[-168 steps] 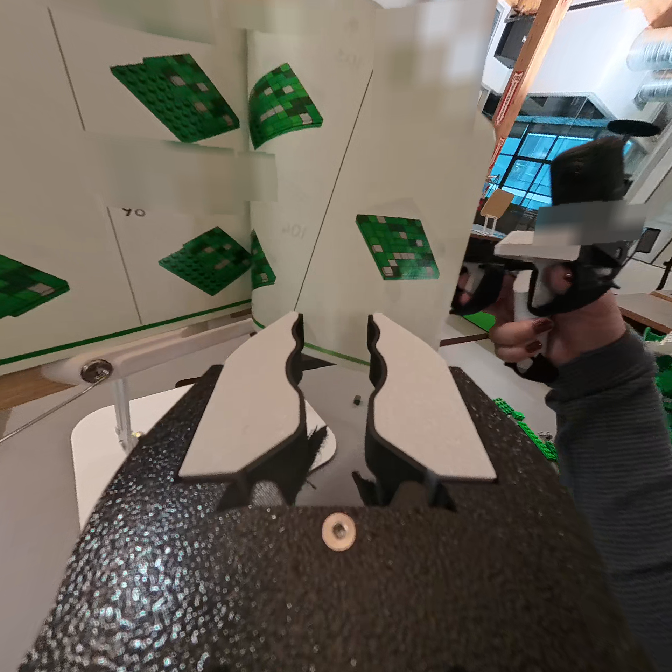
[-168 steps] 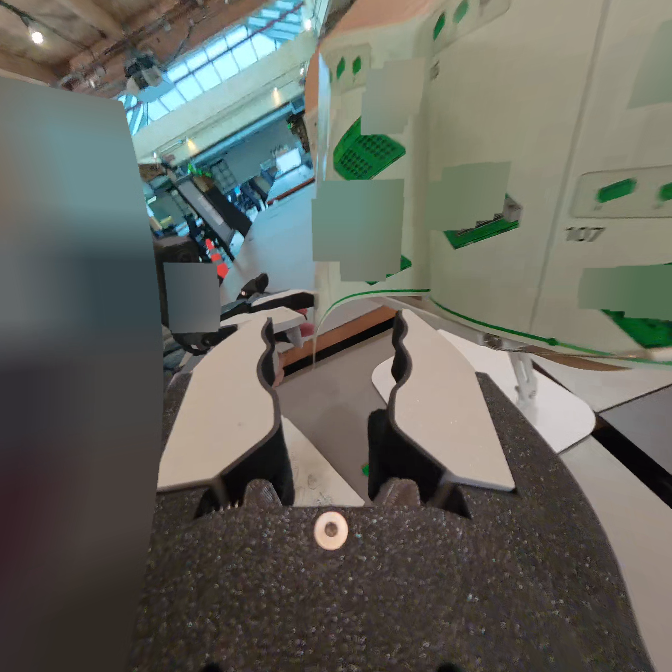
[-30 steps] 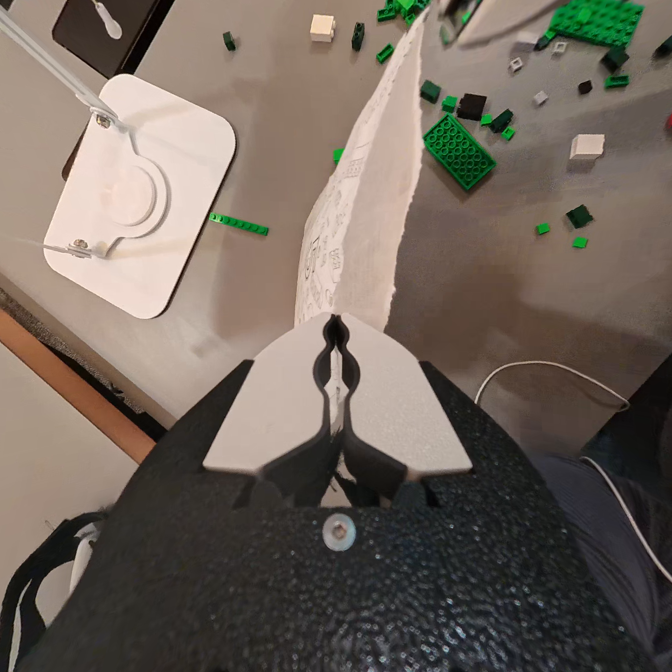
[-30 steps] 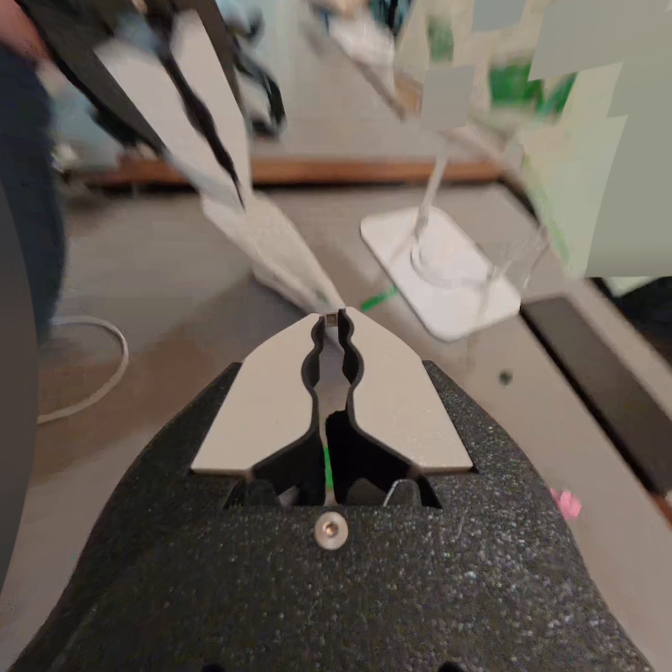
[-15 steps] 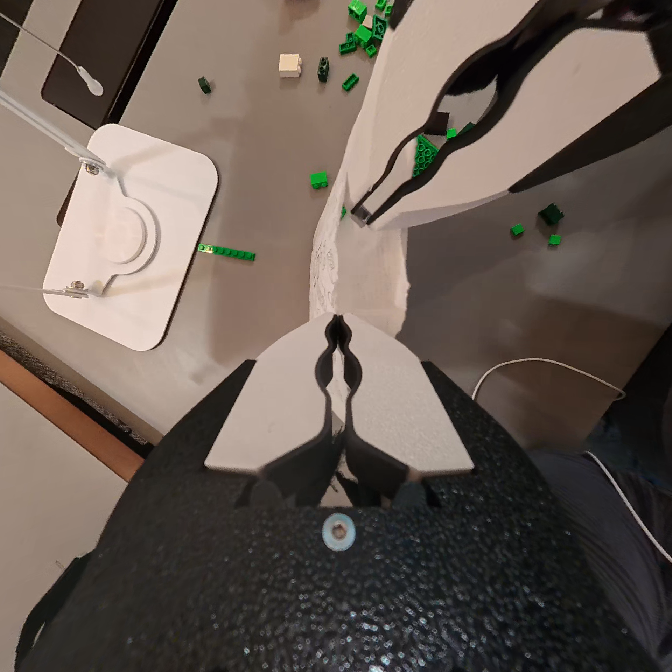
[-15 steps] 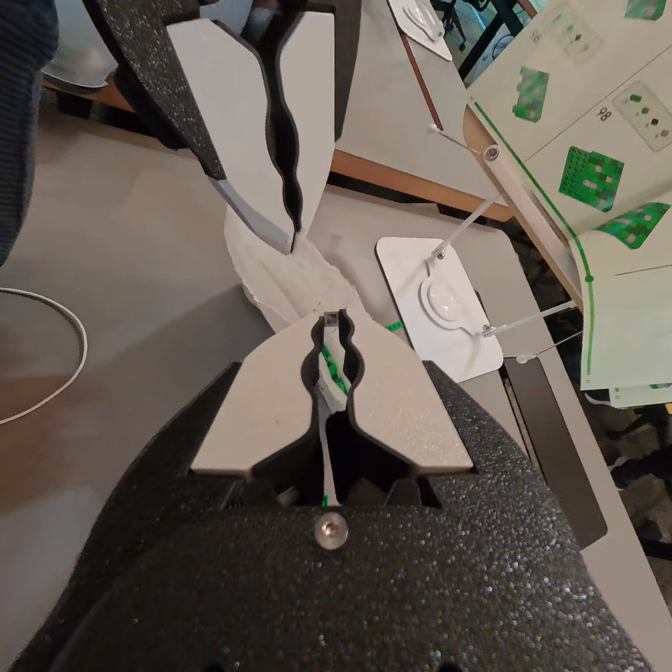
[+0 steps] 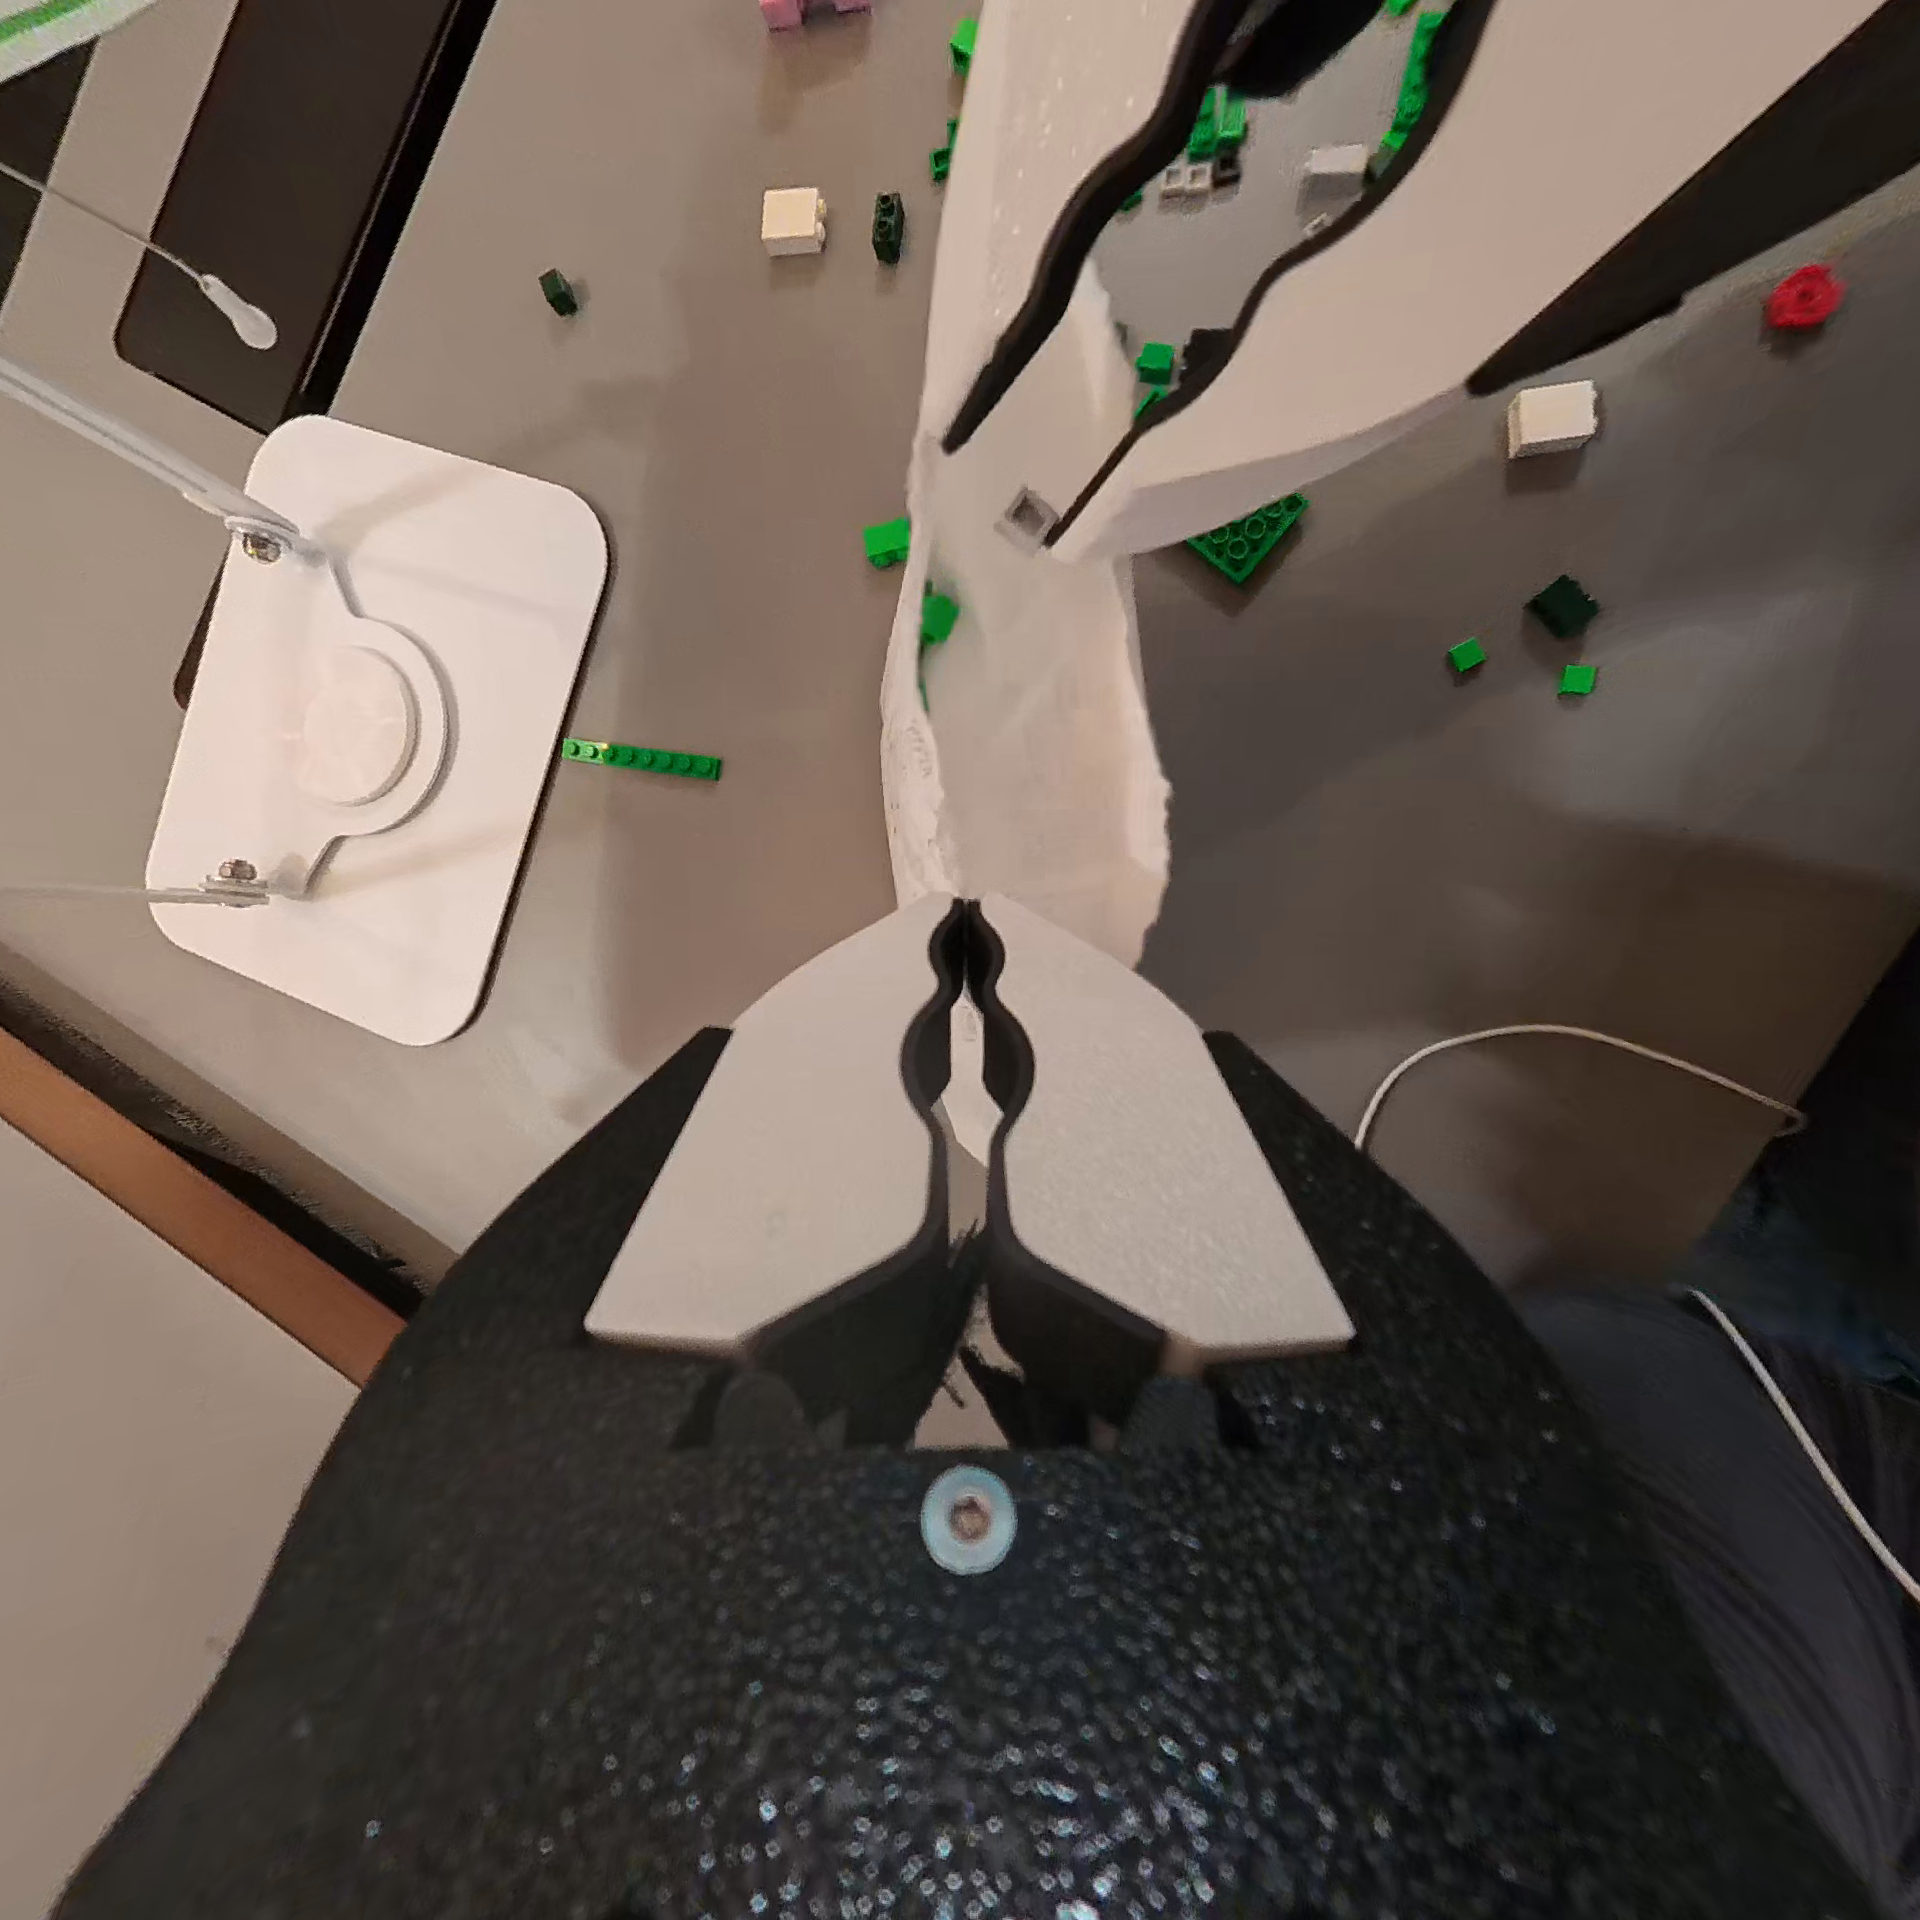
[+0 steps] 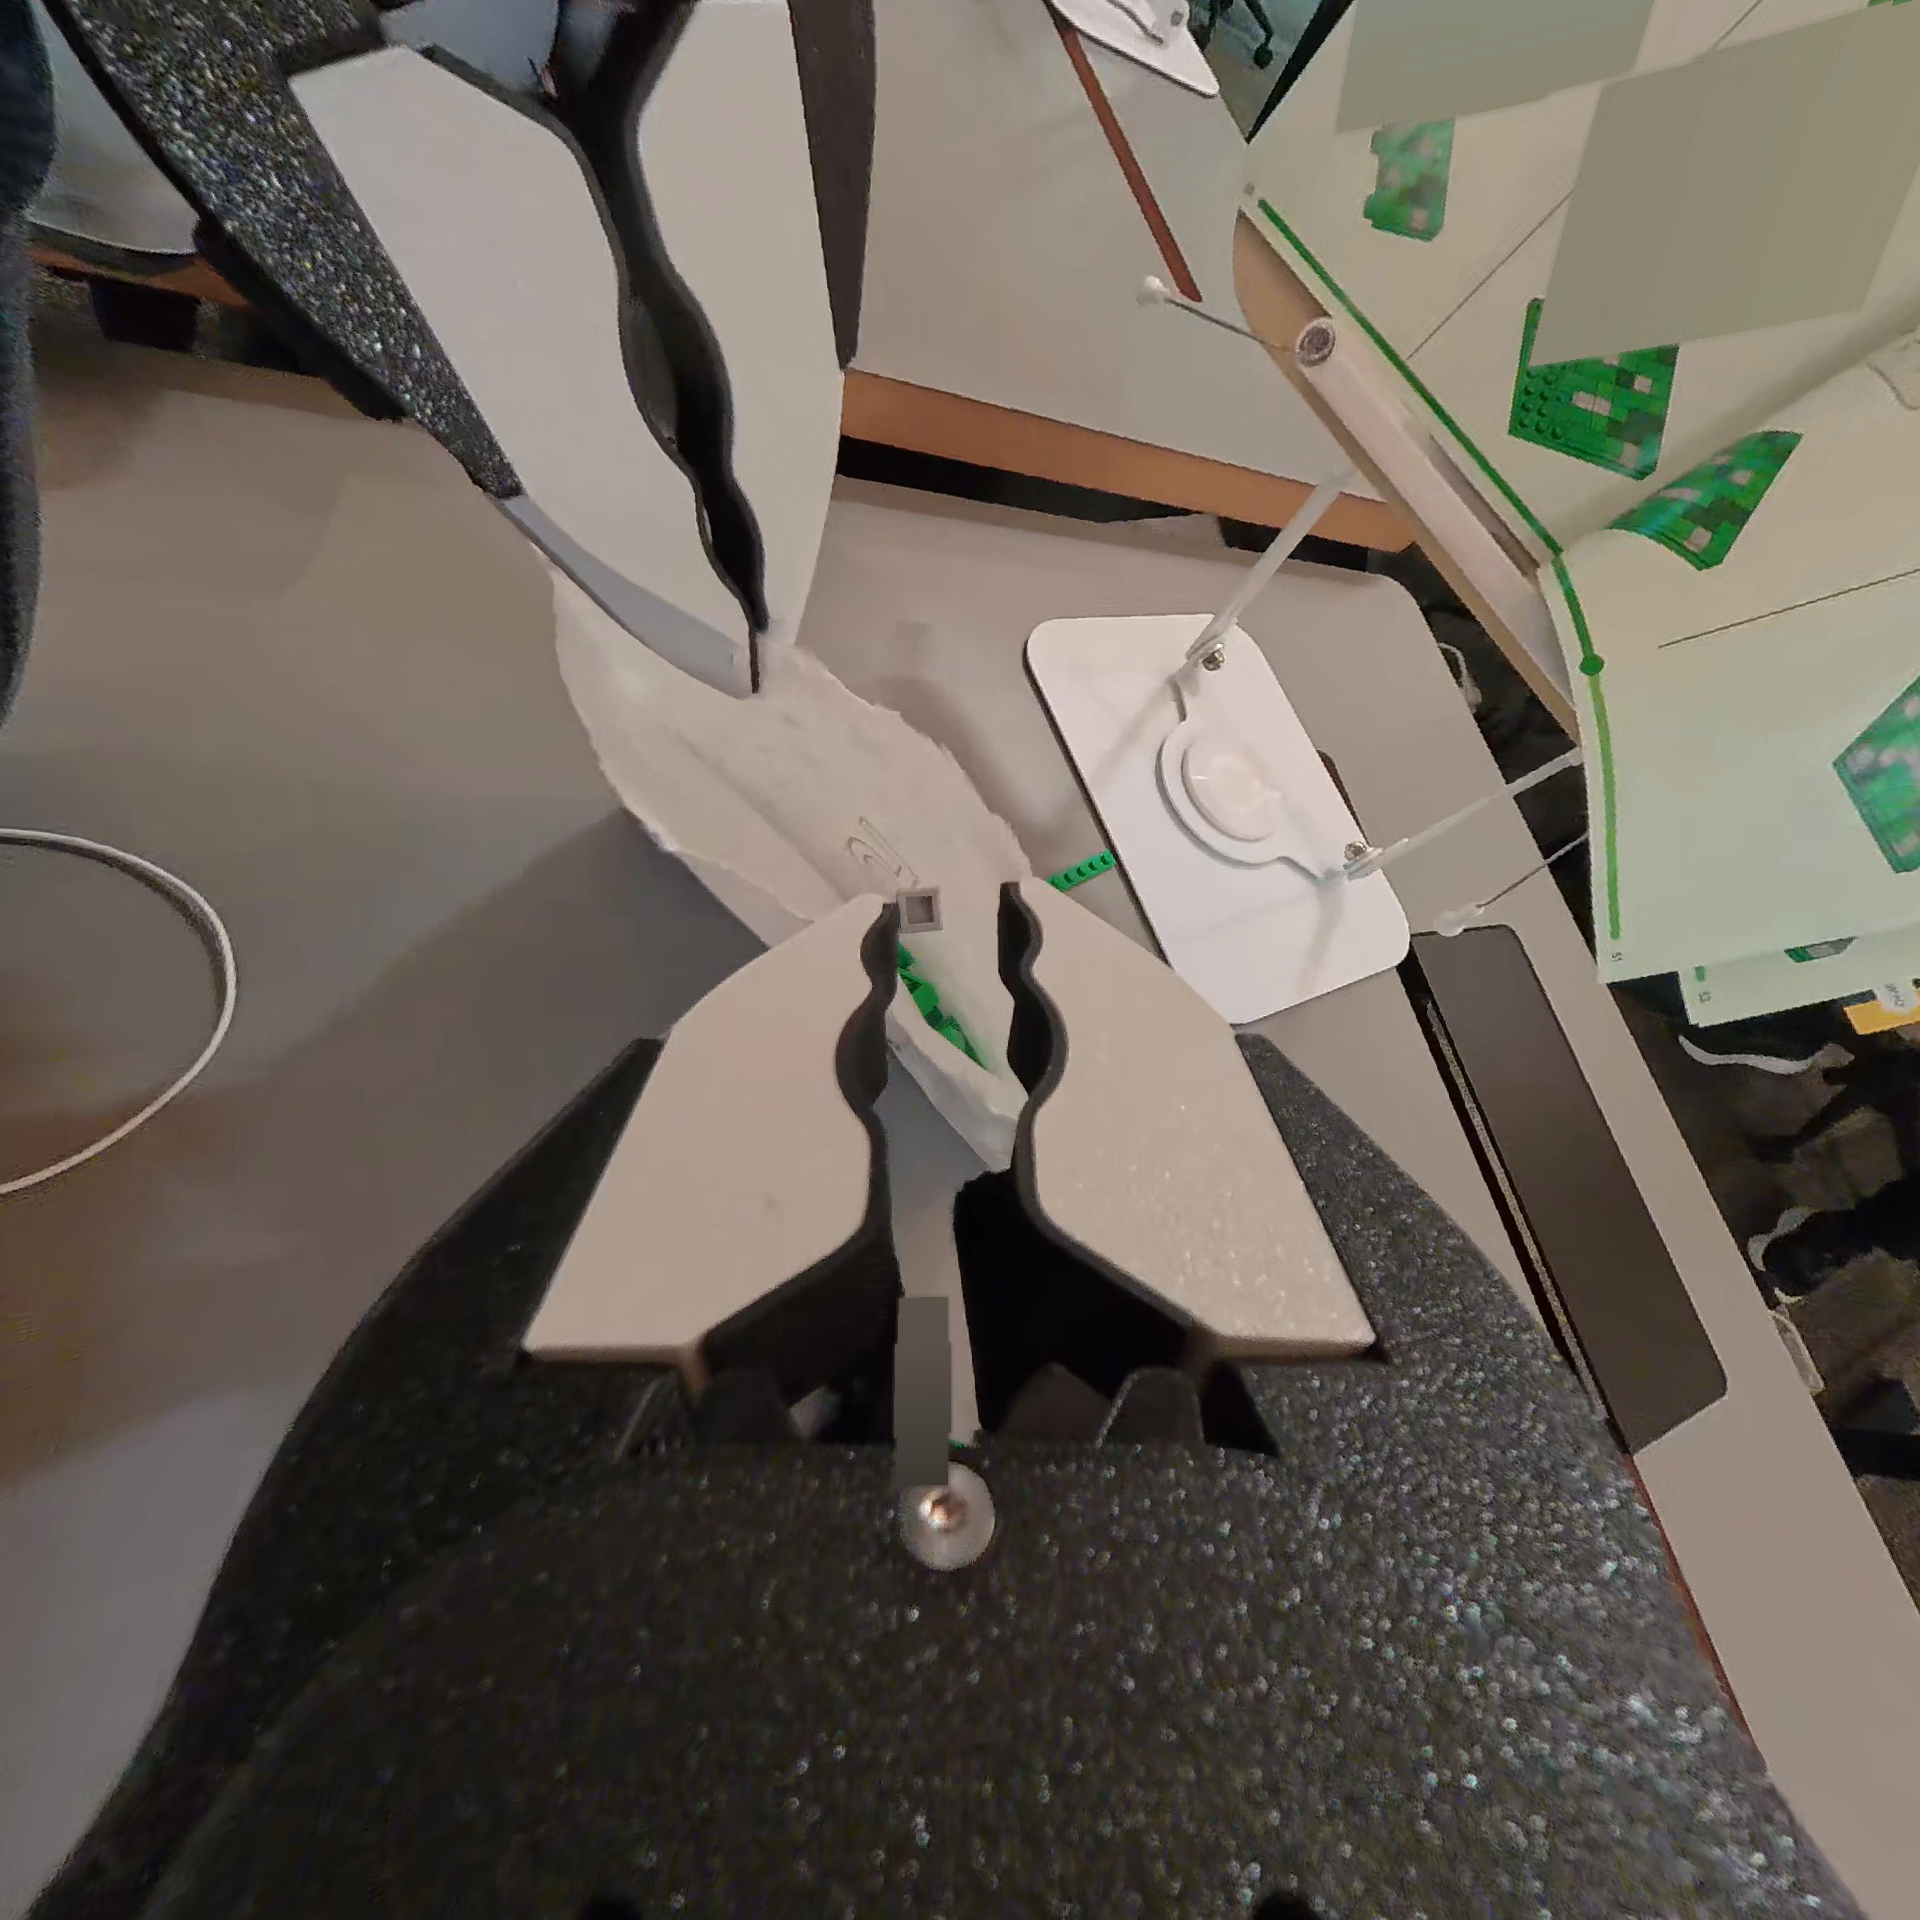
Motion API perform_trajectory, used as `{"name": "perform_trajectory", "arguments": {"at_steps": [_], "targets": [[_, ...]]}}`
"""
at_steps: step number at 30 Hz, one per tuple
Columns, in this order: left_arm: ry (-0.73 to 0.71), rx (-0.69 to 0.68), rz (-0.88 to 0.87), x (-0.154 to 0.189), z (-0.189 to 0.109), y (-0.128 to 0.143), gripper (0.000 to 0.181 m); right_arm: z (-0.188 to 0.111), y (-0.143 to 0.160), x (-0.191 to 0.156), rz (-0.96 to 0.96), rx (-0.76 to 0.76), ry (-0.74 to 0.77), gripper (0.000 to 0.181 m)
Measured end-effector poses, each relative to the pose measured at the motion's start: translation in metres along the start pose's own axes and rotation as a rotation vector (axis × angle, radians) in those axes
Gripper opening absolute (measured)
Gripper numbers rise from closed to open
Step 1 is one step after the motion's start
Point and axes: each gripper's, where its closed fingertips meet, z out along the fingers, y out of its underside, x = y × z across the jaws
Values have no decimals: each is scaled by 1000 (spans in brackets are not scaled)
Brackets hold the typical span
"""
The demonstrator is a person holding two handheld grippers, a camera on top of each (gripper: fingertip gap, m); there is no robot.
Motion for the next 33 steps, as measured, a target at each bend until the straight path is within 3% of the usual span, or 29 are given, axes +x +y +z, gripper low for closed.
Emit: {"name": "perform_trajectory", "arguments": {"at_steps": [4,6,9,11,13,18,24,27,33], "targets": [[-17,-5,7,-2,1,0,0,2,0,0,-8,4,9,18],[-12,-2,1,-2,0,1,0,3,0,-1,-6,11,7,8],[-9,4,0,-2,0,0,0,3,2,-2,-21,9,15,8],[-6,-1,1,-2,1,0,0,4,0,-4,-29,20,9,19],[-2,-7,0,-1,2,1,0,4,1,-8,-34,12,-14,8],[0,-6,-1,-1,1,1,0,7,3,-8,-40,-1,-11,8],[2,-11,-8,-2,2,3,0,9,4,-10,-33,-2,-20,22],[6,-8,-11,-2,2,3,0,9,5,-10,-42,-6,-29,8],[12,-11,-8,-1,3,3,0,13,9,-12,-31,-30,-43,12]]}}
